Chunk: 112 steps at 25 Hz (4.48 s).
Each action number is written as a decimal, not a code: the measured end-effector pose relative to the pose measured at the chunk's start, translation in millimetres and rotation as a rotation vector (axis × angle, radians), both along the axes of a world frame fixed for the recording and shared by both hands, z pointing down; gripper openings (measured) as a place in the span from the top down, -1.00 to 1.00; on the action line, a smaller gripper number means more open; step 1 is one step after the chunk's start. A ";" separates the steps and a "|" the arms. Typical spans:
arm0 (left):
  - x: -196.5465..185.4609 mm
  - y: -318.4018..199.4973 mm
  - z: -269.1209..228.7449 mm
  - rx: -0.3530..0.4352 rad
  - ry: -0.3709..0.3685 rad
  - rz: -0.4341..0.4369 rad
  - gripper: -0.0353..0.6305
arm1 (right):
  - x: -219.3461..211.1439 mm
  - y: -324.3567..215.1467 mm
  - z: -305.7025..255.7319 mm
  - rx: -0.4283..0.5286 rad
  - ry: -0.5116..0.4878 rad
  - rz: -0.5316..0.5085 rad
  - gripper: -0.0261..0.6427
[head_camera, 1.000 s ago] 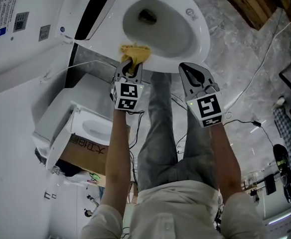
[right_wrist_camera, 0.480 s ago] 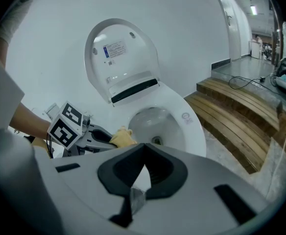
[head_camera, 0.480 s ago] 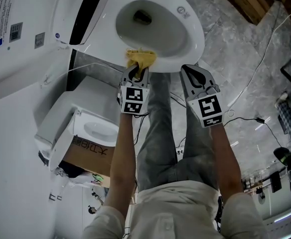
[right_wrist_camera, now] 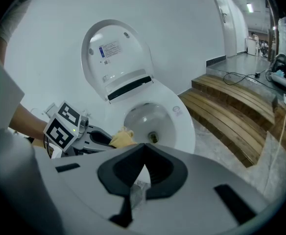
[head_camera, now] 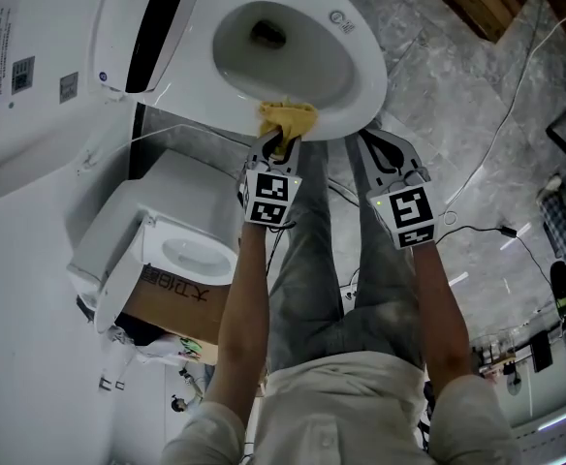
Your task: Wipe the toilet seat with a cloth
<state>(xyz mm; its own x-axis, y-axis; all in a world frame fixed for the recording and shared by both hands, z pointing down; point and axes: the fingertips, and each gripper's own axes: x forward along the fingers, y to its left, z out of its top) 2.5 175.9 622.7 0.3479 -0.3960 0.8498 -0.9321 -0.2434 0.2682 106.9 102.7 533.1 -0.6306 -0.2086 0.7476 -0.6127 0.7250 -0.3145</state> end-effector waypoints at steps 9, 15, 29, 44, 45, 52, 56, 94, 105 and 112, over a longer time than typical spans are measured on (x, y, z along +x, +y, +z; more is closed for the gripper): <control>52.0 1.1 2.6 -0.024 0.072 0.014 0.65 | 21.6 -2.8 0.1 -0.005 0.014 0.025 0.90; 68.8 -6.5 0.3 -0.018 0.106 -0.011 0.65 | 34.1 -3.0 4.4 -0.012 0.035 0.039 0.90; 99.3 -30.6 -1.6 -0.005 0.138 0.010 0.65 | 54.6 -10.6 17.5 -0.046 0.059 0.058 0.90; 130.6 -81.1 -1.4 0.014 0.132 0.001 0.65 | 78.7 -45.7 23.5 -0.063 0.059 0.052 0.90; 131.7 -85.0 -1.5 0.016 0.129 0.004 0.65 | 81.0 -48.5 23.7 -0.065 0.059 0.056 0.90; 132.6 -104.7 -0.6 0.024 0.101 0.018 0.65 | 96.6 -66.2 30.4 -0.061 0.070 0.062 0.90; 132.0 -113.2 -0.6 0.024 0.084 0.017 0.65 | 96.1 -72.7 31.9 -0.064 0.062 0.068 0.90; 82.0 -215.7 -4.7 0.111 0.053 0.051 0.65 | 49.5 -127.0 40.5 -0.060 0.044 0.070 0.90; 47.0 -247.2 -6.2 0.133 0.048 0.024 0.65 | 18.9 -143.8 42.1 -0.054 0.042 0.051 0.90; 20.7 -263.4 -6.3 0.153 0.037 0.009 0.65 | -3.3 -157.4 39.5 -0.030 0.037 0.035 0.90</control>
<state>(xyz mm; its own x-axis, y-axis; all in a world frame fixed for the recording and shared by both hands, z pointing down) 23.2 -87.6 616.4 0.3825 -0.5168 0.7659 -0.9197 -0.2928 0.2617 103.6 -54.8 572.6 -0.5948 -0.2076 0.7766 -0.6493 0.6937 -0.3119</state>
